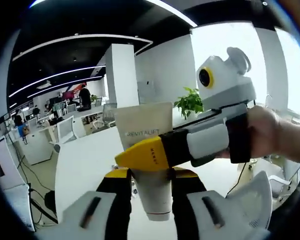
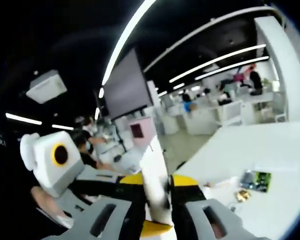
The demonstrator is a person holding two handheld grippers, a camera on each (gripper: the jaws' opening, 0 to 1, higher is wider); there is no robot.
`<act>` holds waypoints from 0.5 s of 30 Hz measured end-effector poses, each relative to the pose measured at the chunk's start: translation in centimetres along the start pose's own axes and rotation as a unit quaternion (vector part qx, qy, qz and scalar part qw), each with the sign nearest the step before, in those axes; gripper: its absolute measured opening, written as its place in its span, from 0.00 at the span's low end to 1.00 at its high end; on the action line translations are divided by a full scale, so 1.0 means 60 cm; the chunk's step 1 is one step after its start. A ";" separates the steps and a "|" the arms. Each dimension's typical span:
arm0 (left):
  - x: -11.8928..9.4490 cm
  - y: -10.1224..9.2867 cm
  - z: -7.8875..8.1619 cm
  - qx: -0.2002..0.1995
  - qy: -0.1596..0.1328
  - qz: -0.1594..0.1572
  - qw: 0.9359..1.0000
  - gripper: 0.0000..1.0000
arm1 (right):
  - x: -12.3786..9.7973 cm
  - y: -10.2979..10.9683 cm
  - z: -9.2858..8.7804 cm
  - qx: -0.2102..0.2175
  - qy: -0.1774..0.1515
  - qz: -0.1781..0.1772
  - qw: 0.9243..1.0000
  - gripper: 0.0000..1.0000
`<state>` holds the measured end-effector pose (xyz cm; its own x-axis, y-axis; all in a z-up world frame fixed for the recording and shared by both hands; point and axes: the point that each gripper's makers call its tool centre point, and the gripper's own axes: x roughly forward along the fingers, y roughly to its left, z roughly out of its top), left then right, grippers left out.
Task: Arrange the skincare products in the storage area until every visible bottle or jar stands upright without overlapping.
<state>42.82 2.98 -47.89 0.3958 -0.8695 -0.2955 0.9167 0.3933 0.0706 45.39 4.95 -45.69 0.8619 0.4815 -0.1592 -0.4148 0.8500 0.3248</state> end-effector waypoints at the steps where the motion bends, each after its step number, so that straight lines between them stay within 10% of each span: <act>1: -0.003 -0.001 0.000 -0.001 0.000 -0.003 1.000 0.26 | 0.000 0.001 0.000 -0.004 0.000 -0.003 1.000 0.15; 15: -0.007 -0.018 0.020 0.046 -0.032 -0.048 0.997 0.29 | -0.021 -0.006 0.019 -0.021 -0.009 -0.053 0.998 0.05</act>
<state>41.75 2.60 -46.70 0.3061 -0.9200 -0.2446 0.9505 0.2807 0.1336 44.79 3.81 -44.55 0.9068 0.3843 -0.1731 -0.3323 0.9045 0.2672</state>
